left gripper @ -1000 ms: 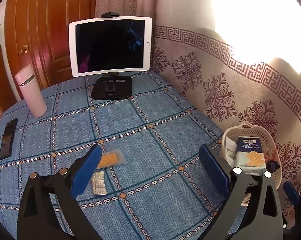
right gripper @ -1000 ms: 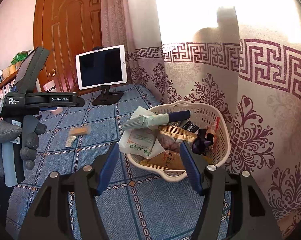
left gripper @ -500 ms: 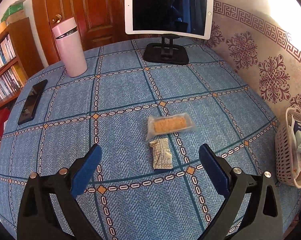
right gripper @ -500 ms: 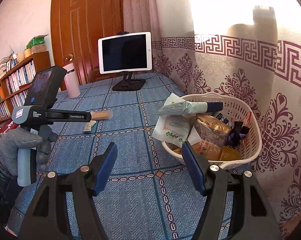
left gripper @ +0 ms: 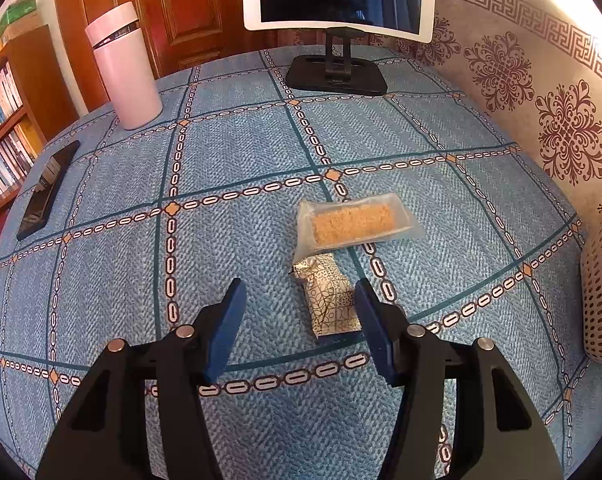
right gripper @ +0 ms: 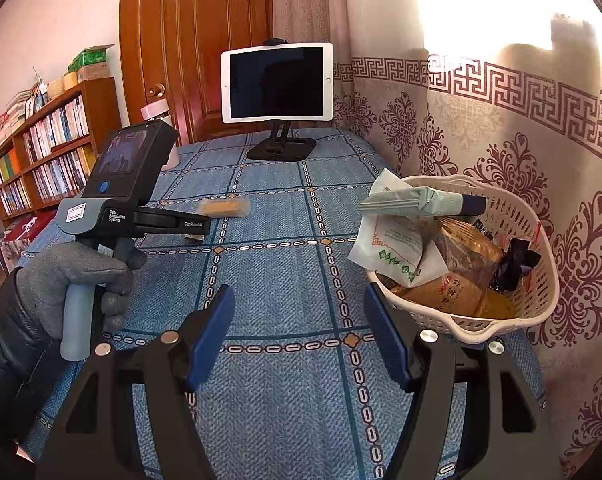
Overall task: Organize snacks
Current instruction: 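Grasp the silver foil packet with the left gripper while the right approaches the orange cake pack, then grasp the orange cake pack with the right gripper while the left holds the foil packet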
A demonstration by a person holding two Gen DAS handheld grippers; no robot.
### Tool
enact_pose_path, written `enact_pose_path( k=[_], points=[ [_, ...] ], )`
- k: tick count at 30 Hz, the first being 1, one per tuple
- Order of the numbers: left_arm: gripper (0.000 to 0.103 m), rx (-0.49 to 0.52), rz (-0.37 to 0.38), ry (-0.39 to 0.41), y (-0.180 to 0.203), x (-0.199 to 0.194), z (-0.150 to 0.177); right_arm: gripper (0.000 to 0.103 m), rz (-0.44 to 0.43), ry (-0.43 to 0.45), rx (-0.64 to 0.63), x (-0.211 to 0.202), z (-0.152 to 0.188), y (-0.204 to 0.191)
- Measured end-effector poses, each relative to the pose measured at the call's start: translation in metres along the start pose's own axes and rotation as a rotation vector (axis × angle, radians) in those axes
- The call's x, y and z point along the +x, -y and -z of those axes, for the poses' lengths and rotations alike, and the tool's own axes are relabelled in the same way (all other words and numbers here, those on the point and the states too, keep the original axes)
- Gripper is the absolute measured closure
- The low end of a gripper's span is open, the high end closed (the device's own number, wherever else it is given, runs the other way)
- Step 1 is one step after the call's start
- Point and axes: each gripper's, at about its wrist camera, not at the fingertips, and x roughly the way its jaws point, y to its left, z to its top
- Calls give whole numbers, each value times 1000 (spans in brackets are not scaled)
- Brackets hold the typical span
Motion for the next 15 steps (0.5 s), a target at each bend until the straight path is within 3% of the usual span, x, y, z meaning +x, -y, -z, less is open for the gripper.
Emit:
enact_pose_path(
  k=[3, 7, 15],
  points=[
    [56, -4, 24, -4, 0, 3, 1, 36, -9, -9, -22, 4, -2, -6],
    [79, -31, 47, 8, -8, 3, 3, 36, -45, -27, -39, 14, -10, -15],
    [79, -89, 31, 85, -36, -18, 3, 36, -157, -102, -89, 66, -40, -41]
  ],
)
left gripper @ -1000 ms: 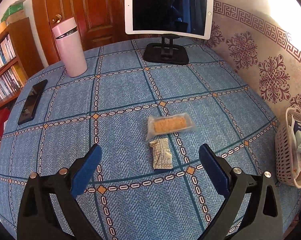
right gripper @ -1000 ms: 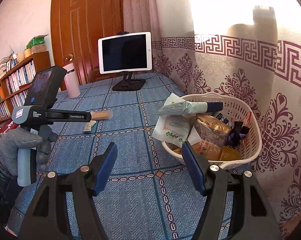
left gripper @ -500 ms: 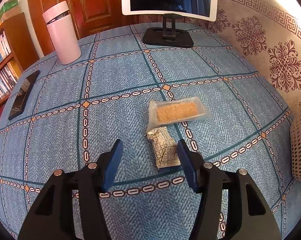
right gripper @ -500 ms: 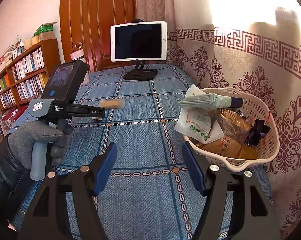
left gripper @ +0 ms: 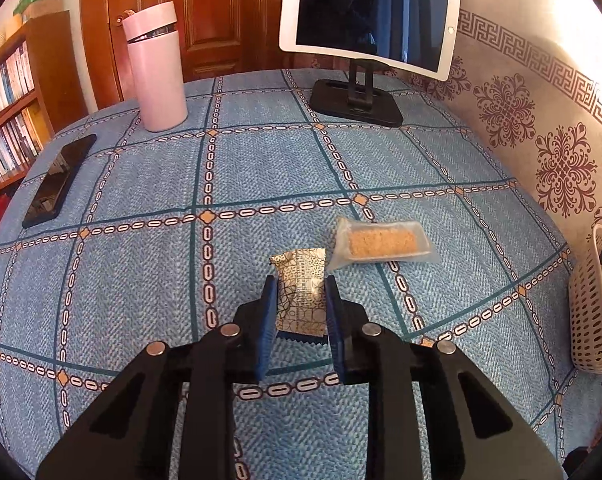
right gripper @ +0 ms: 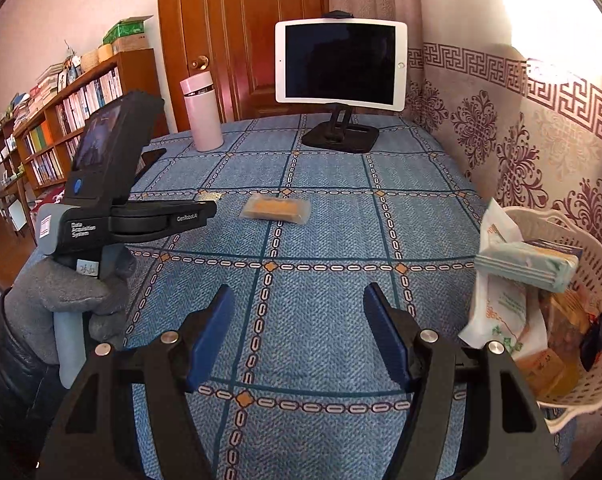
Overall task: Organize snacks
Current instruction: 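Grasp the orange cake pack with the right gripper while the left holds the foil packet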
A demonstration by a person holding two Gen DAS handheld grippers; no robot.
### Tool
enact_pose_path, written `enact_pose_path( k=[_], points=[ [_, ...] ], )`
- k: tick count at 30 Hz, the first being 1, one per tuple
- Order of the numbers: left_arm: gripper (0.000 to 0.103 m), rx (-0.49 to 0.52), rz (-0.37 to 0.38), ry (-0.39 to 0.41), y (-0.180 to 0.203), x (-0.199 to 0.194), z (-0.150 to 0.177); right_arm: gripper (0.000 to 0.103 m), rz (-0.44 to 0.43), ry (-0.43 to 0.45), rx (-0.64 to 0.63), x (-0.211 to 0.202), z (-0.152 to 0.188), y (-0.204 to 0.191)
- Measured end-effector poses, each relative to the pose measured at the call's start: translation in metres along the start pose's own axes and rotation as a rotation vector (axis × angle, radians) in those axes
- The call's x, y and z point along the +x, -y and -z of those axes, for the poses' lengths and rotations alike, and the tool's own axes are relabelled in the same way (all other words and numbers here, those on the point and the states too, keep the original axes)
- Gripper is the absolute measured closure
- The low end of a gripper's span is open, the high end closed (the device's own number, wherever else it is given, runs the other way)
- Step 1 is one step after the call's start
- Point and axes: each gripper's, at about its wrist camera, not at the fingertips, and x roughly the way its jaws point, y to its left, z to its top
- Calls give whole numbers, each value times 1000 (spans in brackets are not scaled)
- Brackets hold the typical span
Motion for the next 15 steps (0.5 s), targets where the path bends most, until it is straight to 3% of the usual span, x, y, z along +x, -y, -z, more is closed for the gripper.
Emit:
enact_pose_path(
  k=[5, 11, 15],
  points=[
    [79, -27, -43, 36, -15, -9, -3, 36, -91, -80, 33, 58, -31, 1],
    [79, -56, -76, 45, -29, -8, -4, 36, -86, -107, 78, 120, -65, 4],
    [79, -91, -79, 40, -39, -6, -5, 36, -192, -156, 166, 158, -90, 14]
  ],
)
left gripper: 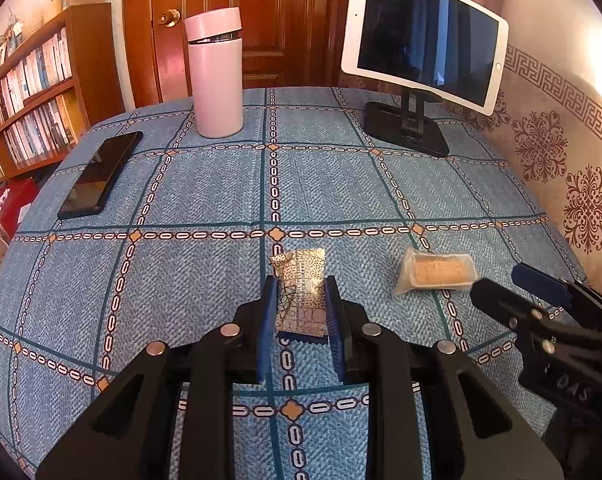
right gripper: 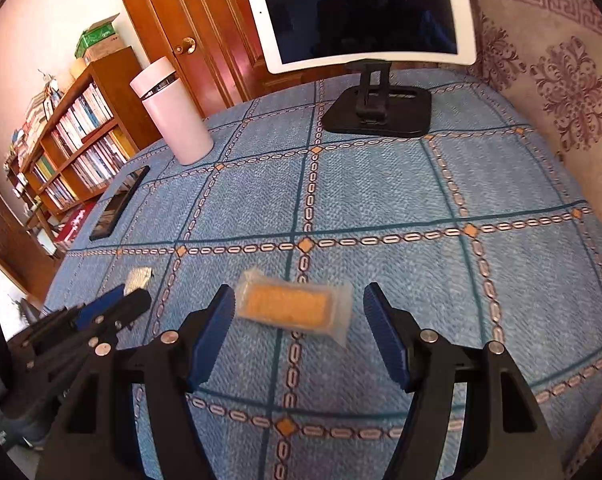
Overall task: Organize snacks
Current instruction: 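Grasp the orange cake pack with the right gripper while the left holds the foil packet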
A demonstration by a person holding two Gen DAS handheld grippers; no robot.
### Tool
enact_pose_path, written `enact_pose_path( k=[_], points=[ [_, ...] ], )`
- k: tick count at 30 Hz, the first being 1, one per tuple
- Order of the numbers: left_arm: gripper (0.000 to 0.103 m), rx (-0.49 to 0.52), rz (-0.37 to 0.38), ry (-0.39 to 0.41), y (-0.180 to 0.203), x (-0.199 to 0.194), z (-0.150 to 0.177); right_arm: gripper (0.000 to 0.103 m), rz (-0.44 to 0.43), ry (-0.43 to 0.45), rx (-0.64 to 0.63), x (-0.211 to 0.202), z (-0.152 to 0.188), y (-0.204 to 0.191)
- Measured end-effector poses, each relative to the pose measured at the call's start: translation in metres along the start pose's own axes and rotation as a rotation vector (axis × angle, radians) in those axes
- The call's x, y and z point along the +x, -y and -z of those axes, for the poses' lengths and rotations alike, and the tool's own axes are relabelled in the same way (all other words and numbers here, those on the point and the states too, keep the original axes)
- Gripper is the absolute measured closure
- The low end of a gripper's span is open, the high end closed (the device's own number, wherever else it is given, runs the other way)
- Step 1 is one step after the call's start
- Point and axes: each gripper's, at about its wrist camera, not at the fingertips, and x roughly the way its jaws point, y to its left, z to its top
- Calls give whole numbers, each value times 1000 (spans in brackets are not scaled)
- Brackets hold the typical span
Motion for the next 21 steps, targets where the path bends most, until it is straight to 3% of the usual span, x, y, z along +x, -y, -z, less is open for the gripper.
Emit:
enact_pose_path(
  k=[6, 15, 18, 21],
  points=[
    [79, -35, 6, -13, -9, 4, -2, 36, -67, -54, 113, 34, -18, 22],
    [79, -60, -1, -10, -17, 4, -3, 36, -160, -134, -11, 17, 19, -9],
    [79, -63, -7, -1, -17, 1, -3, 36, -131, -128, -61, 10, 30, -22],
    [79, -74, -12, 10, -21, -2, -4, 36, -36, -103, -138, 10, 31, -32]
  ],
)
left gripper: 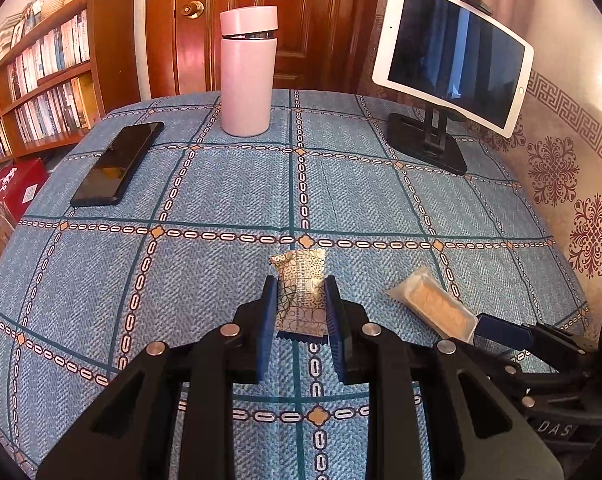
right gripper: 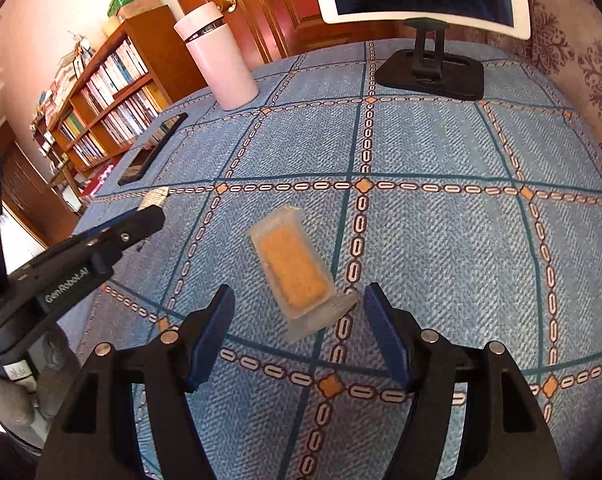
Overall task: Organize snacks
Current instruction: 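Grasp the orange cake pack with the right gripper while the left holds the foil packet, then carry the orange cake pack into the basket and open the right gripper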
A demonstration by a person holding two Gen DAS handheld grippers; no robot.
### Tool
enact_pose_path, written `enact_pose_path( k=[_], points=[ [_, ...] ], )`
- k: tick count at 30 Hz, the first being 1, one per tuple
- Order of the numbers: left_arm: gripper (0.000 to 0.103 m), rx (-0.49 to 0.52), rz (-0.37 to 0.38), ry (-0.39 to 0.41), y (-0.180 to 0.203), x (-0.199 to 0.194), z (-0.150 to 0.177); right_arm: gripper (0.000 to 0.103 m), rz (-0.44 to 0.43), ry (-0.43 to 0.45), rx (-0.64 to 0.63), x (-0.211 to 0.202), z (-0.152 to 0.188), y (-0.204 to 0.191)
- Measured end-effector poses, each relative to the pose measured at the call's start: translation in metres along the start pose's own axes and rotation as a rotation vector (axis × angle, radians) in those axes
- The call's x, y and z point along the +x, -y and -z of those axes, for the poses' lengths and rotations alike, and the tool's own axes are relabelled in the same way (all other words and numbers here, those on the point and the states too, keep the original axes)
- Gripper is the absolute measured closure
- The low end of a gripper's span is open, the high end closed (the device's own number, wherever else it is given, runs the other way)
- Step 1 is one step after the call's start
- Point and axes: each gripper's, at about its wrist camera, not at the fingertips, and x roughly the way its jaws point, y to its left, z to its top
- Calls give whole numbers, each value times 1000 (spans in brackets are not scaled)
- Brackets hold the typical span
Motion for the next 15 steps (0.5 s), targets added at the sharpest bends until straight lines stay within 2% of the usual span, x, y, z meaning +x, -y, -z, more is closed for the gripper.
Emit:
enact_pose_path(
  k=[4, 7, 12, 15],
  points=[
    [79, -11, -2, 4, -3, -1, -1, 36, 101, 12, -76, 12, -9, -9],
    [79, -11, -3, 3, -2, -1, 0, 38, 125, 17, -98, 17, -13, -10],
    [79, -13, -1, 2, -2, -1, 0, 60, 187, 16, -143, 19, -10, -19],
    [79, -14, -1, 2, -2, -1, 0, 69, 210, 12, -145, 17, -8, -22]
  ],
)
